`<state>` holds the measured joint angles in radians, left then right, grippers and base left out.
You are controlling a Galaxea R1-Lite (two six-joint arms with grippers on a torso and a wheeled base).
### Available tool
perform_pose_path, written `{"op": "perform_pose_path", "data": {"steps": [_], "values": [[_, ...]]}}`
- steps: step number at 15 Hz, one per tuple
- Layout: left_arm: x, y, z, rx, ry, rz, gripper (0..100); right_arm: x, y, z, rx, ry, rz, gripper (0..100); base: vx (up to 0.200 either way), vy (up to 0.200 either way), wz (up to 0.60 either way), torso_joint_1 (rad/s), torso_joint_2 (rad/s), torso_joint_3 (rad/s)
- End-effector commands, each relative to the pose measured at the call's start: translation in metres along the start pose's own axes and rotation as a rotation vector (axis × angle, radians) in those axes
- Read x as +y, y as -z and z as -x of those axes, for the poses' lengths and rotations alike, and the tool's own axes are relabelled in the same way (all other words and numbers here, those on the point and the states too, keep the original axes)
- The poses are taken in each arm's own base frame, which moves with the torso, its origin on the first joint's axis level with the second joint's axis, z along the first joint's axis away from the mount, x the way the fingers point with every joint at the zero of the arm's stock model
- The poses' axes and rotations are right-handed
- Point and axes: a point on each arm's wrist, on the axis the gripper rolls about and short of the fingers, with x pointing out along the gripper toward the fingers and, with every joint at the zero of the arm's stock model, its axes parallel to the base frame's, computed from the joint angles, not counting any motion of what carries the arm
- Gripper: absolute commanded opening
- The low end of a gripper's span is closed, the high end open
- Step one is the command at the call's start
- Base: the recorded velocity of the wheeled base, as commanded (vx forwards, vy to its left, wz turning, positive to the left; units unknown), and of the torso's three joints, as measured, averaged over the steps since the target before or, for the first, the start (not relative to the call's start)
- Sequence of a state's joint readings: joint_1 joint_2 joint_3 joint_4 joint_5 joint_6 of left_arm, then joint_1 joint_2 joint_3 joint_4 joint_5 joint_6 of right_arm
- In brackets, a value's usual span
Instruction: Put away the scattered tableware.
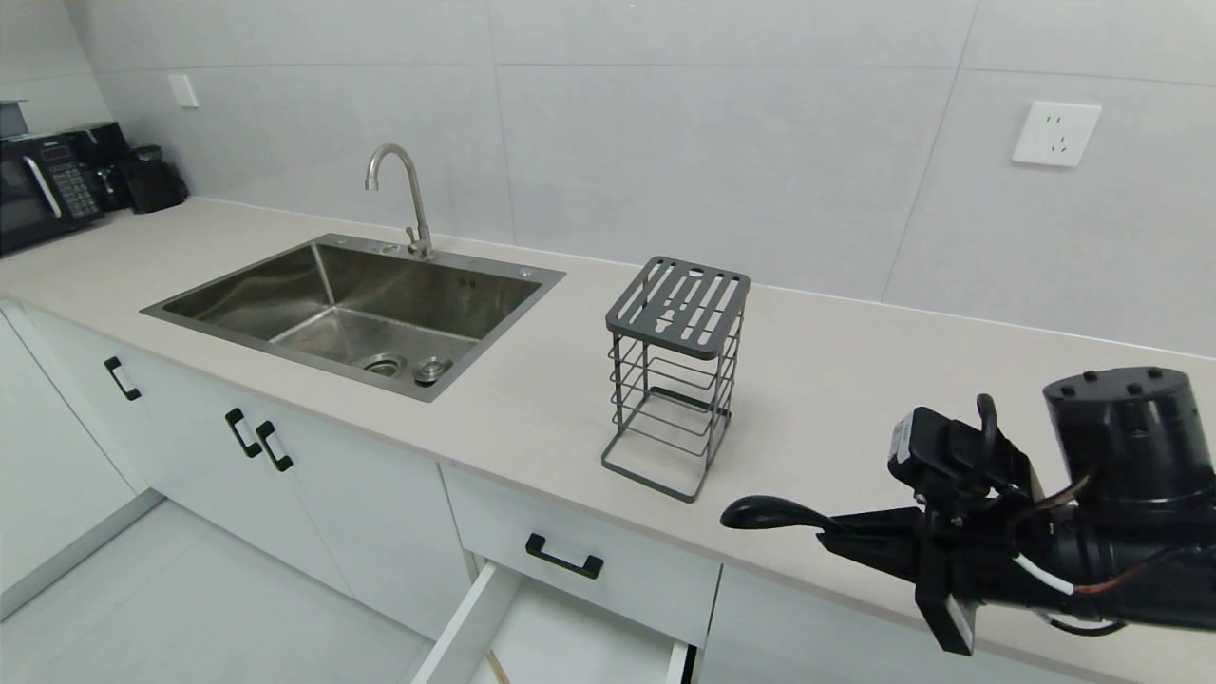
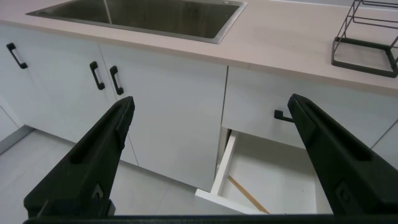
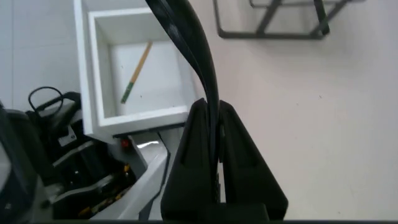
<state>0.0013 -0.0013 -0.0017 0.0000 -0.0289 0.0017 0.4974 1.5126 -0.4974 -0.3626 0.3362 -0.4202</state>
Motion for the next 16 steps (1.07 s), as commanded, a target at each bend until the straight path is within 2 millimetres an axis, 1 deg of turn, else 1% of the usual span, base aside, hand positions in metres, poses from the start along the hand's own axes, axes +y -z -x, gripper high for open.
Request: {"op": "perform_pose_path", "data": {"steps": [1,3,4,5,6,7,8,9,10,11,12,13,14,16], "values": [[0.0,0.0,0.0,0.001,0.0,0.0,100,0.018,-0.015,0.007,-0.08,-0.033,0.042,0,0.0,0.0,0.0,0.0,0.0,0.0],[0.0,0.0,0.0,0.001,0.0,0.0,100,0.039,-0.03,0.0,-0.125,-0.038,-0.033,0,0.0,0.0,0.0,0.0,0.0,0.0],[0.0,0.0,0.0,0.001,0.0,0.0,100,0.051,-0.04,-0.008,-0.151,-0.021,-0.116,0,0.0,0.0,0.0,0.0,0.0,0.0],[0.0,0.0,0.0,0.001,0.0,0.0,100,0.056,-0.044,-0.013,-0.155,-0.012,-0.148,0,0.0,0.0,0.0,0.0,0.0,0.0],[0.0,0.0,0.0,0.001,0.0,0.0,100,0.063,-0.051,-0.025,-0.151,-0.004,-0.18,0,0.0,0.0,0.0,0.0,0.0,0.0],[0.0,0.0,0.0,0.001,0.0,0.0,100,0.066,-0.057,-0.032,-0.15,-0.003,-0.173,0,0.0,0.0,0.0,0.0,0.0,0.0],[0.0,0.0,0.0,0.001,0.0,0.0,100,0.071,-0.067,-0.041,-0.161,-0.012,-0.161,0,0.0,0.0,0.0,0.0,0.0,0.0],[0.0,0.0,0.0,0.001,0.0,0.0,100,0.072,-0.068,-0.041,-0.165,-0.013,-0.159,0,0.0,0.0,0.0,0.0,0.0,0.0],[0.0,0.0,0.0,0.001,0.0,0.0,100,0.086,-0.09,-0.057,-0.202,-0.033,-0.134,0,0.0,0.0,0.0,0.0,0.0,0.0],[0.0,0.0,0.0,0.001,0.0,0.0,100,0.096,-0.099,-0.072,-0.2,-0.038,-0.12,0,0.0,0.0,0.0,0.0,0.0,0.0],[0.0,0.0,0.0,0.0,0.0,0.0,100,0.101,-0.099,-0.085,-0.18,-0.045,-0.12,0,0.0,0.0,0.0,0.0,0.0,0.0],[0.0,0.0,0.0,0.001,0.0,0.0,100,0.102,-0.098,-0.092,-0.17,-0.046,-0.12,0,0.0,0.0,0.0,0.0,0.0,0.0],[0.0,0.0,0.0,0.001,0.0,0.0,100,0.107,-0.096,-0.104,-0.143,-0.057,-0.114,0,0.0,0.0,0.0,0.0,0.0,0.0],[0.0,0.0,0.0,0.001,0.0,0.0,100,0.113,-0.09,-0.117,-0.11,-0.077,-0.047,0,0.0,0.0,0.0,0.0,0.0,0.0]]}}
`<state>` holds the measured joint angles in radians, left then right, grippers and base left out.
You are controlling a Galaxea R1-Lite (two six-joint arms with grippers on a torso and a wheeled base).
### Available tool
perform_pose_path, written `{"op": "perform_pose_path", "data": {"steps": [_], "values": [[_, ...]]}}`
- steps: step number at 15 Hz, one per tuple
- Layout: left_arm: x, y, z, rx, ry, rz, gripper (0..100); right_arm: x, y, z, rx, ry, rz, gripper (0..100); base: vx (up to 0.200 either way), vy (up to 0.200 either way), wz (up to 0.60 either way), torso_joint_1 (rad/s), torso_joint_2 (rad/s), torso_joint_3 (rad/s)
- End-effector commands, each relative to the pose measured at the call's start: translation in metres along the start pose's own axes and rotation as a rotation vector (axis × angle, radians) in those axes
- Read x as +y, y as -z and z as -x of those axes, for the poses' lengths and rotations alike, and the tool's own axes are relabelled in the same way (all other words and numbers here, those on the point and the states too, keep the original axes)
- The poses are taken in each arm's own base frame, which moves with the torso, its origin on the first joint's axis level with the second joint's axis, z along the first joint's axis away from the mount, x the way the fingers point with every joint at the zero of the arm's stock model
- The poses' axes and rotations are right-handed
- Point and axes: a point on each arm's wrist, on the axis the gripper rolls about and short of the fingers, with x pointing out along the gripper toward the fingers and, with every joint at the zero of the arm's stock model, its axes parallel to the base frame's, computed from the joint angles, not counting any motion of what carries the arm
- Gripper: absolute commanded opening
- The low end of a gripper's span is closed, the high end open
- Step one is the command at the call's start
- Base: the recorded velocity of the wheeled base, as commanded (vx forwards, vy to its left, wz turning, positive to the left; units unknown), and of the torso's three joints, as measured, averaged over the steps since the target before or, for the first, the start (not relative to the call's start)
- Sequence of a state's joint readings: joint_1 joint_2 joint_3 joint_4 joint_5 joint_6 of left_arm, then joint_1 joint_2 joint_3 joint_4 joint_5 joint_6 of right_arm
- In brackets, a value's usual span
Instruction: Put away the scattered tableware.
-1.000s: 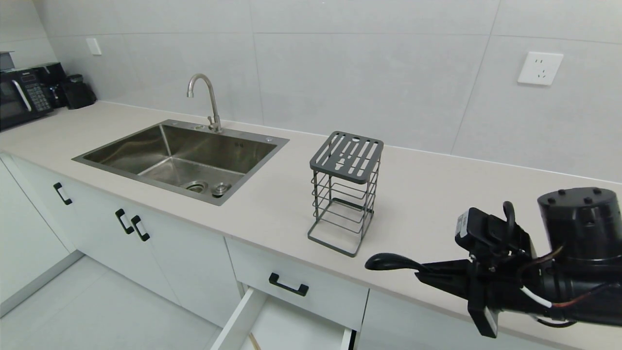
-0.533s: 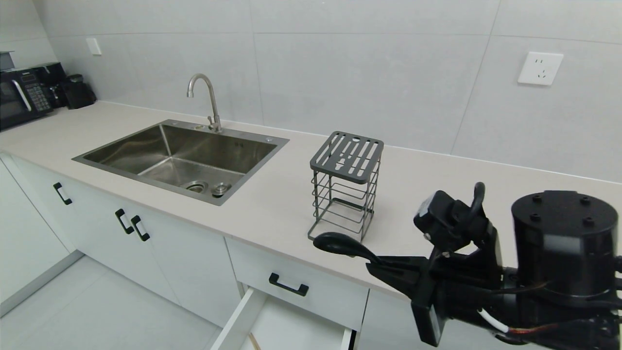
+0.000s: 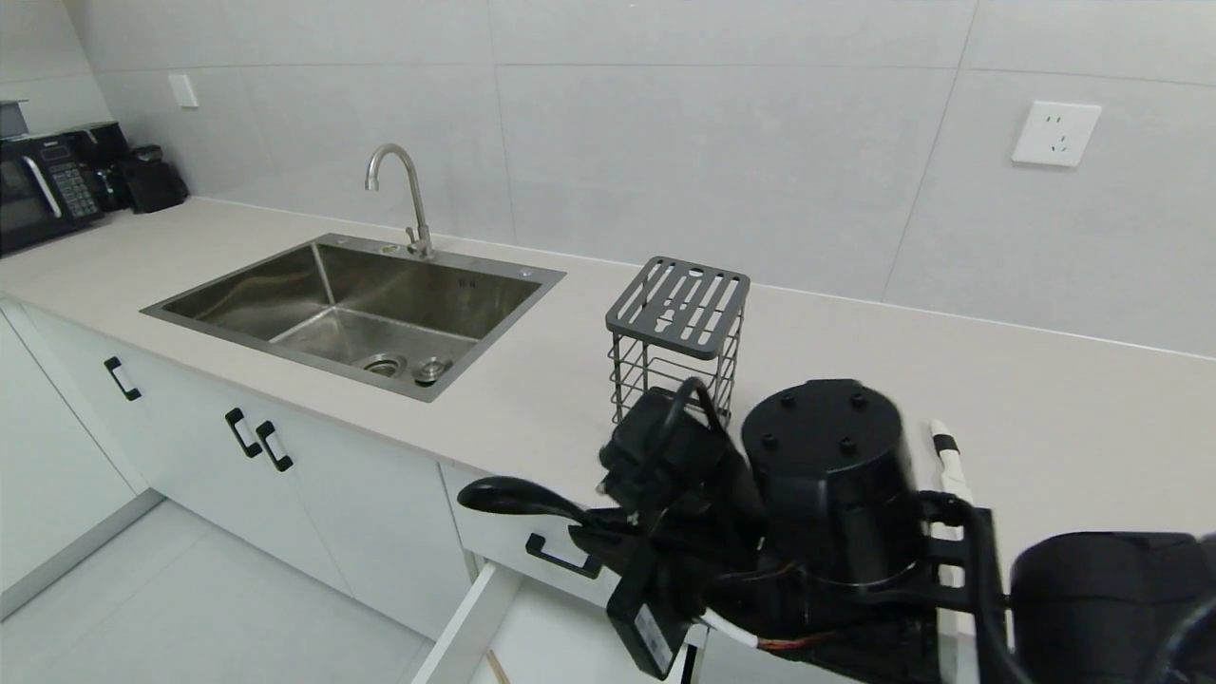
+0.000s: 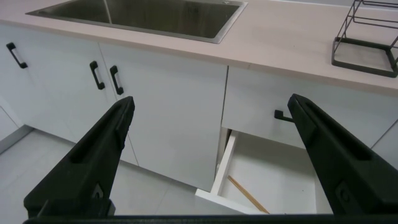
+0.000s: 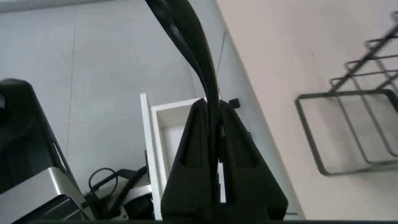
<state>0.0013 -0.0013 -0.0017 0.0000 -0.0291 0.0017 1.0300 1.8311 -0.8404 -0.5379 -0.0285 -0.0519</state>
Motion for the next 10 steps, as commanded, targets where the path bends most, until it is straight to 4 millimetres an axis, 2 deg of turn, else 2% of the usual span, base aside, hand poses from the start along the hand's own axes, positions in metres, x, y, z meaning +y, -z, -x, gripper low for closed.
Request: {"op": "perform_pose_path", "data": {"steps": [1,5,10], "values": [[0.0,0.0,0.0,0.001,0.0,0.0,100,0.009,0.012,-0.028,0.057,-0.028,0.062,0,0.0,0.0,0.0,0.0,0.0,0.0],[0.0,0.0,0.0,0.001,0.0,0.0,100,0.015,0.009,-0.039,0.049,-0.074,0.063,0,0.0,0.0,0.0,0.0,0.0,0.0],[0.0,0.0,0.0,0.001,0.0,0.0,100,0.017,-0.013,-0.064,-0.019,-0.071,-0.051,0,0.0,0.0,0.0,-0.076,0.15,0.074]]}}
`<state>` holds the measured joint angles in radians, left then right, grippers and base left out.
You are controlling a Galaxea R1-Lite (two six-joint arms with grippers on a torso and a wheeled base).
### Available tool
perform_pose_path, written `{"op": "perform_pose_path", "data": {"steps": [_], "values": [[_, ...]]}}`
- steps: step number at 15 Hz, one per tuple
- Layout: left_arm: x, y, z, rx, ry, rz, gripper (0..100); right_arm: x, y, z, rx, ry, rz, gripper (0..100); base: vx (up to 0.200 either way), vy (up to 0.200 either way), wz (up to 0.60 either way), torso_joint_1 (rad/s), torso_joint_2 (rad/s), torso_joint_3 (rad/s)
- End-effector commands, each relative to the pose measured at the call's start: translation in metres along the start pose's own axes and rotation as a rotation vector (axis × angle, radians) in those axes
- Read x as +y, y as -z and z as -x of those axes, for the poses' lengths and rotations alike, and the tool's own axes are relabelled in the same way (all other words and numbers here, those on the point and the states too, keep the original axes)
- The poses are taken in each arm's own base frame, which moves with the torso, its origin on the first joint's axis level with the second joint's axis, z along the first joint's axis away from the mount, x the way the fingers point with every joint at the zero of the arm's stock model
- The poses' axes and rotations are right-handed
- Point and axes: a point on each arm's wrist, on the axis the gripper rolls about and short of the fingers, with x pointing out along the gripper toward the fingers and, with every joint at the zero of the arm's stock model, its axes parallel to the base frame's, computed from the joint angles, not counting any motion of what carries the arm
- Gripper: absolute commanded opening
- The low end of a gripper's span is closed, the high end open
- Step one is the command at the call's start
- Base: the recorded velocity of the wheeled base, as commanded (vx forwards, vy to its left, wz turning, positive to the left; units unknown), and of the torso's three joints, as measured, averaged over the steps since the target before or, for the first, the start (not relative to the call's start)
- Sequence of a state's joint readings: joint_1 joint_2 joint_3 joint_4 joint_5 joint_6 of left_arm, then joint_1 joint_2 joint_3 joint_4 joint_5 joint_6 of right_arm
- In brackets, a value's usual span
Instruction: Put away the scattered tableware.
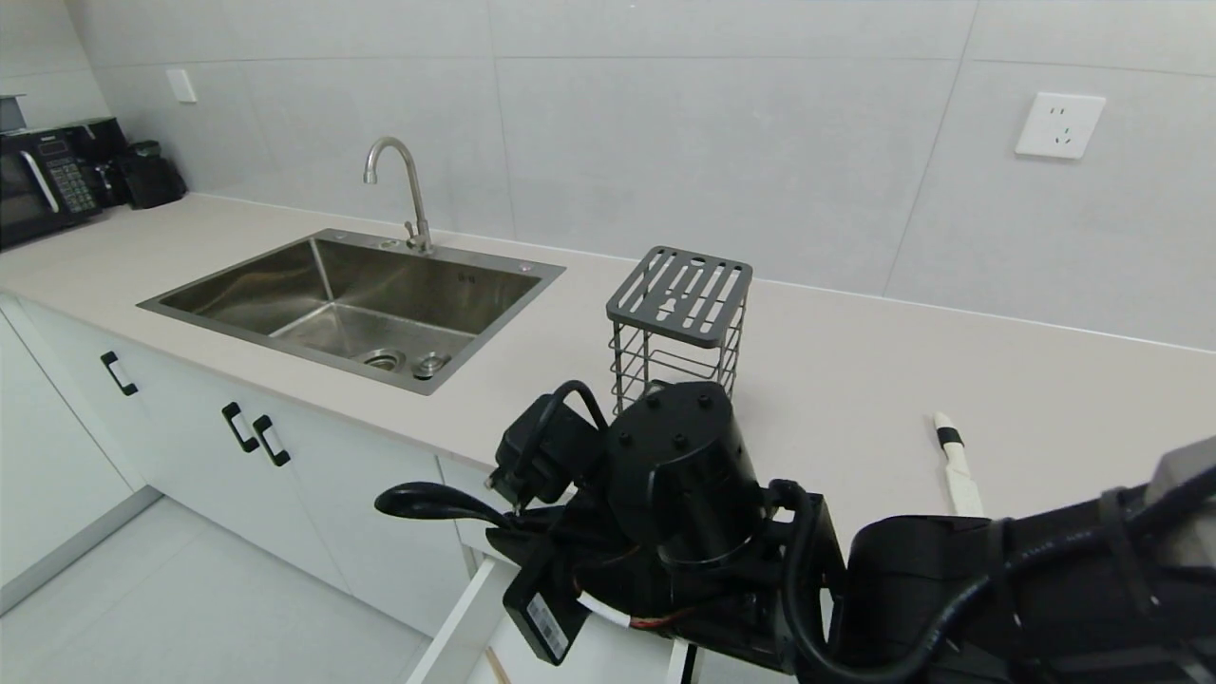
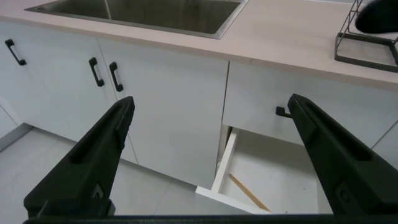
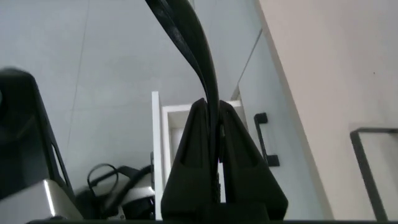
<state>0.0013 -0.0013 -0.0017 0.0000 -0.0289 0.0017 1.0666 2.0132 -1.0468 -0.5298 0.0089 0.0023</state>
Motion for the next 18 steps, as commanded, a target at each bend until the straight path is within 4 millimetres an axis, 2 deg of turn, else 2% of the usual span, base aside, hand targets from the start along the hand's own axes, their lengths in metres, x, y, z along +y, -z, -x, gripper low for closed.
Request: {"op": "perform_pose_path", "data": {"steps": [1,4,7,13,18], "values": [[0.0,0.0,0.0,0.001,0.0,0.0,100,0.001,0.001,-0.012,0.002,-0.002,-0.047,0,0.0,0.0,0.0,-0.046,0.09,0.051],[0.0,0.0,0.0,0.001,0.0,0.0,100,0.001,0.009,-0.021,0.025,0.006,-0.07,0,0.0,0.0,0.0,-0.204,0.4,0.196],[0.0,0.0,0.0,0.001,0.0,0.0,100,0.002,0.007,-0.021,0.019,0.005,-0.093,0,0.0,0.0,0.0,-0.258,0.5,0.245],[0.0,0.0,0.0,0.001,0.0,0.0,100,0.006,0.015,-0.02,0.05,-0.005,-0.074,0,0.0,0.0,0.0,-0.261,0.5,0.24],[0.0,0.0,0.0,0.001,0.0,0.0,100,0.004,0.019,-0.019,0.091,-0.004,-0.011,0,0.0,0.0,0.0,-0.251,0.48,0.225]]}}
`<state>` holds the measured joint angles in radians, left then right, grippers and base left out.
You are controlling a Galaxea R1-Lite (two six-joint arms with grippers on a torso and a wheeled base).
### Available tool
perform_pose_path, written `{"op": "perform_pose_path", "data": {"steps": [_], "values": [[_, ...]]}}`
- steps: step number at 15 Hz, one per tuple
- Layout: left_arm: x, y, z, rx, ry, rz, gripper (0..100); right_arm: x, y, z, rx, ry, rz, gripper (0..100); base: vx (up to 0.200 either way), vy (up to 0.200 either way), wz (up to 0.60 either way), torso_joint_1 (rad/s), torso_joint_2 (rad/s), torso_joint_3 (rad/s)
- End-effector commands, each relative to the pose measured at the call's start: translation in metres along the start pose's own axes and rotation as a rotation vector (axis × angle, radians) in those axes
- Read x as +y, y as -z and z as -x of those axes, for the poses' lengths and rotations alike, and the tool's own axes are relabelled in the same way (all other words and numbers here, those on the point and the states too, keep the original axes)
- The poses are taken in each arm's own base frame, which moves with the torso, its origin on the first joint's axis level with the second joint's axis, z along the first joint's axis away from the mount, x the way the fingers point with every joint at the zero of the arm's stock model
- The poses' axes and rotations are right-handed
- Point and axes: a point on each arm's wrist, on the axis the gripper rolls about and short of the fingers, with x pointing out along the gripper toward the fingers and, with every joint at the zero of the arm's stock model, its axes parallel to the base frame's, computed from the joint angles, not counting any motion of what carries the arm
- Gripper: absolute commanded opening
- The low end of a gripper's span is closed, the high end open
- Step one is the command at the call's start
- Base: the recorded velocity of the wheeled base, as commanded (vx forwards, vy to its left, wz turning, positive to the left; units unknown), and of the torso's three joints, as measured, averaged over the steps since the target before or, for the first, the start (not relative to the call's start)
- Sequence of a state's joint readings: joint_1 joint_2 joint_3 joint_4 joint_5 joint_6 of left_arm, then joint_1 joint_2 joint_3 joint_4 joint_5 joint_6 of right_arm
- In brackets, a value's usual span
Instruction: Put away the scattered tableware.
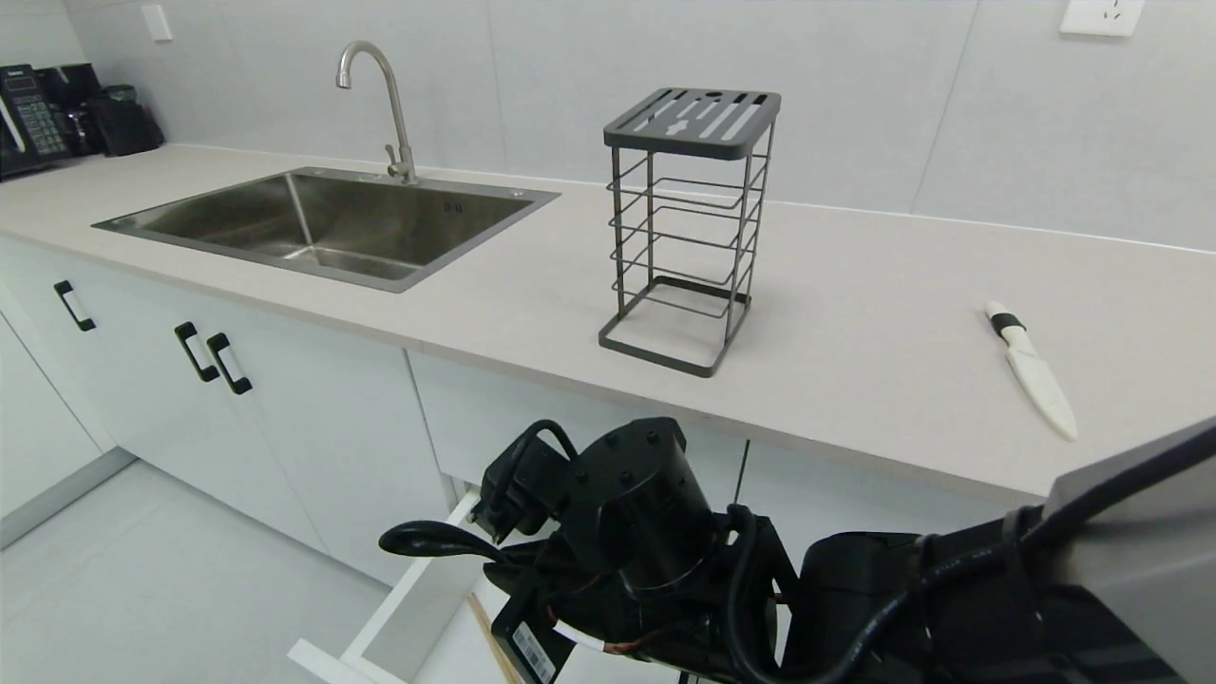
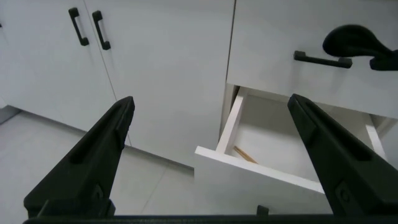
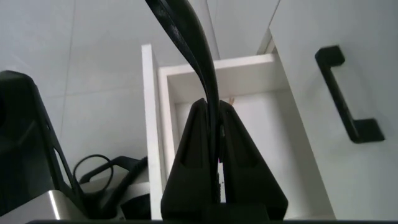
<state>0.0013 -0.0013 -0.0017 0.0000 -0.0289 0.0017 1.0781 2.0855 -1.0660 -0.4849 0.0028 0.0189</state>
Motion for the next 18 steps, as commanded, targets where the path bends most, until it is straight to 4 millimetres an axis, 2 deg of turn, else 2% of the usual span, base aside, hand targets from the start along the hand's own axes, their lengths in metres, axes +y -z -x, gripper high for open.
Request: {"op": "perform_pose_path", "data": {"steps": [1,9,14,18], "values": [[0.0,0.0,0.0,0.001,0.0,0.0,100,0.0,-0.001,0.001,-0.001,-0.001,0.001,0,0.0,0.0,0.0,-0.242,0.45,0.198],[0.0,0.0,0.0,0.001,0.0,0.0,100,0.001,0.0,-0.001,0.007,-0.005,0.001,0,0.0,0.0,0.0,-0.245,0.36,0.139],[0.0,0.0,0.0,0.001,0.0,0.0,100,-0.005,0.013,-0.016,0.051,0.006,-0.006,0,0.0,0.0,0.0,-0.044,0.22,0.077],[0.0,0.0,0.0,0.001,0.0,0.0,100,-0.009,0.015,-0.026,0.056,0.015,-0.012,0,0.0,0.0,0.0,0.001,0.01,0.01]]}}
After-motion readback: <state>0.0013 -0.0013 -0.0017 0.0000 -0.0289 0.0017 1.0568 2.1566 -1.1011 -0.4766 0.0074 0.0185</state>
